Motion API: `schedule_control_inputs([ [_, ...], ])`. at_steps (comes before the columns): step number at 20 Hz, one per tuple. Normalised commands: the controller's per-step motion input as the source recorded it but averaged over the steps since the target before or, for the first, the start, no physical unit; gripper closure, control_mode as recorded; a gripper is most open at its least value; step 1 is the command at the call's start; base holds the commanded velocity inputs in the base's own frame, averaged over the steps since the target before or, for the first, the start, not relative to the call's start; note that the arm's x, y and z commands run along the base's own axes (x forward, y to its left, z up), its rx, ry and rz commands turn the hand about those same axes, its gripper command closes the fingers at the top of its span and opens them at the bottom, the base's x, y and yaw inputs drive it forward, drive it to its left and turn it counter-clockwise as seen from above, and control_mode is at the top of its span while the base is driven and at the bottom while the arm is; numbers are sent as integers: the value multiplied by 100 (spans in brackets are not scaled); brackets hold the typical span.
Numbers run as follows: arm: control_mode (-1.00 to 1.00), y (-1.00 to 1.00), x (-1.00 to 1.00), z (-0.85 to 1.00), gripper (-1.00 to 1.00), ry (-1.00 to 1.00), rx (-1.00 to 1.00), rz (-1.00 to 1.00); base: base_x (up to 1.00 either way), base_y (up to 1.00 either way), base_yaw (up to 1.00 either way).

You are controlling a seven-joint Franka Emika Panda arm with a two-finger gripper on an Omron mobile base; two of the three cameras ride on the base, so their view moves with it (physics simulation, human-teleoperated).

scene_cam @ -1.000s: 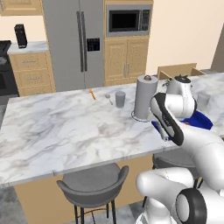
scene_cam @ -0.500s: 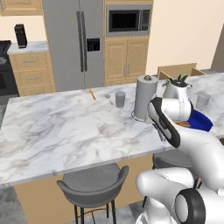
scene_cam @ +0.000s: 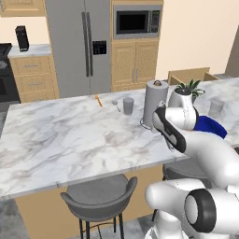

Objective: Take the tongs from the drawer on the right and place them on the dining counter next to the tray containing the hot dog.

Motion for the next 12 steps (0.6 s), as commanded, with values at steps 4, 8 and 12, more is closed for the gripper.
schedule_control_inputs([
  [4, -100, 0, 16, -20, 100, 0, -3, 0, 0, 0, 0],
  [8, -100, 0, 21, -19, 100, 0, 0, 0, 0, 0, 0],
  [12, -100, 0, 19, -19, 100, 0, -1, 0, 0, 0, 0],
])
